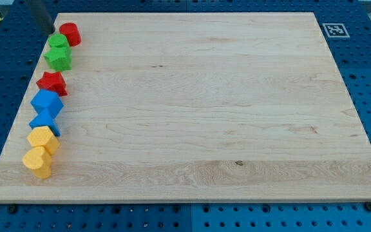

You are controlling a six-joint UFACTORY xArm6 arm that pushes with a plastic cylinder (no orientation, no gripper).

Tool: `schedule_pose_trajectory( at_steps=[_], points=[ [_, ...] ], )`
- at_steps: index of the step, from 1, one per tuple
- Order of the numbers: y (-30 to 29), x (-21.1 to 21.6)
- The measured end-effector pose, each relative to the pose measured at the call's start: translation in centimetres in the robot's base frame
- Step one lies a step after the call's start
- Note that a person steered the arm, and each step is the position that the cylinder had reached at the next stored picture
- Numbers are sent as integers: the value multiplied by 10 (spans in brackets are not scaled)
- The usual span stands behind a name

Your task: Push red circle slightly right

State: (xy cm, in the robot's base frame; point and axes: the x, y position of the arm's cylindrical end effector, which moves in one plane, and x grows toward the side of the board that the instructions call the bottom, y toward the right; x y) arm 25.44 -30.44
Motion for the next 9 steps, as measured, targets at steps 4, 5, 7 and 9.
schedule_pose_trajectory(
  at_steps=[4,5,7,9],
  points=[
    [59,16],
    [90,38],
    [149,52],
    [73,8]
  ],
)
